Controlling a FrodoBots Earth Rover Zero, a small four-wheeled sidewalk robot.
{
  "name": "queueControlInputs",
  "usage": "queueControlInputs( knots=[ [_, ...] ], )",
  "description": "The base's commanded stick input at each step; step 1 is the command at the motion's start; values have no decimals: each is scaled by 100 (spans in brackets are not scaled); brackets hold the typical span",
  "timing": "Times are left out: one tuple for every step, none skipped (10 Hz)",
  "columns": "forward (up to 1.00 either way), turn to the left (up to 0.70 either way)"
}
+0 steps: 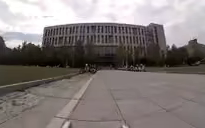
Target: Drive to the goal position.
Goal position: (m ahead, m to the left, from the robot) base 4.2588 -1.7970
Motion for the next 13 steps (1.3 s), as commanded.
queueControlInputs(
  knots=[
    [70,0],
    [70,0],
    [70,0],
    [70,0],
    [70,0],
    [70,0],
    [70,0],
    [70,0],
    [70,0],
    [70,0],
    [70,0],
    [70,0],
    [70,0]
  ],
)
